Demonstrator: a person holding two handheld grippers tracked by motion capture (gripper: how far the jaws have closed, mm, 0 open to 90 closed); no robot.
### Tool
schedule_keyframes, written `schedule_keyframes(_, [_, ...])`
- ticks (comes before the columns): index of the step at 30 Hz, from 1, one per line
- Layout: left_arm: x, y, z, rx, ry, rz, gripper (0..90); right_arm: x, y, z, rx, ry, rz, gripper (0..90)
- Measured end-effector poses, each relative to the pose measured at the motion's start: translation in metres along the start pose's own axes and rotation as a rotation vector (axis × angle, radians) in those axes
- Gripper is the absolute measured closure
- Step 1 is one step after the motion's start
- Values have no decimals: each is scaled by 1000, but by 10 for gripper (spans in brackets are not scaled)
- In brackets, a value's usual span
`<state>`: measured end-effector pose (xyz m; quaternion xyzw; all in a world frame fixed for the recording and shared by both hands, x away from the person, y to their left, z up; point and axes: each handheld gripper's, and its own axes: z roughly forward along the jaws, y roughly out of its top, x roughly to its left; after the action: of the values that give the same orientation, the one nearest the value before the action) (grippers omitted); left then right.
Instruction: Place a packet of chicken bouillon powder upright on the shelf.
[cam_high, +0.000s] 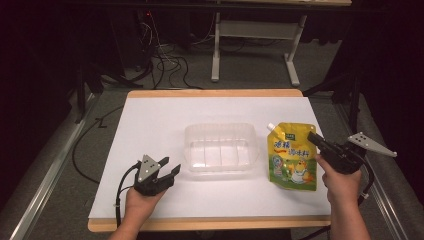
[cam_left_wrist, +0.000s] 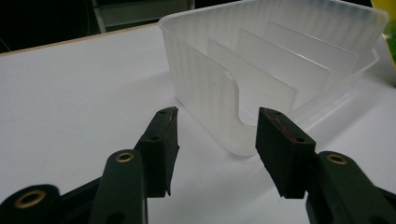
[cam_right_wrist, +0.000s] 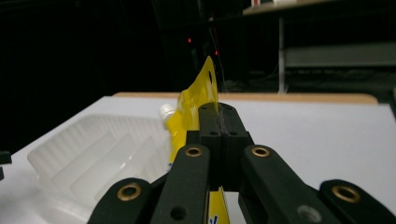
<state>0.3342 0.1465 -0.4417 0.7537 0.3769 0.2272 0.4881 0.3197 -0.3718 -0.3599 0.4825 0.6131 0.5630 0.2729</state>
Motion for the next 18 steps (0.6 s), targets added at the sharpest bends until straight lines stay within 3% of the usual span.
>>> schedule_keyframes(4, [0, 0, 0, -2, 0, 0, 494, 11, 9, -3, -97, -43, -64, 900])
schedule_keyframes(7, [-1, 0, 0, -3, -1, 0, 494, 10, 9, -3, -124, -74, -81, 900])
schedule_keyframes(8, [-1, 0, 0, -3, -3, 1, 494, 8, 3, 1, -94, -109, -107, 900])
schedule_keyframes(18, [-1, 1, 0, -7, -3, 7, 497, -5, -13, -16, -109, -142, -92, 900])
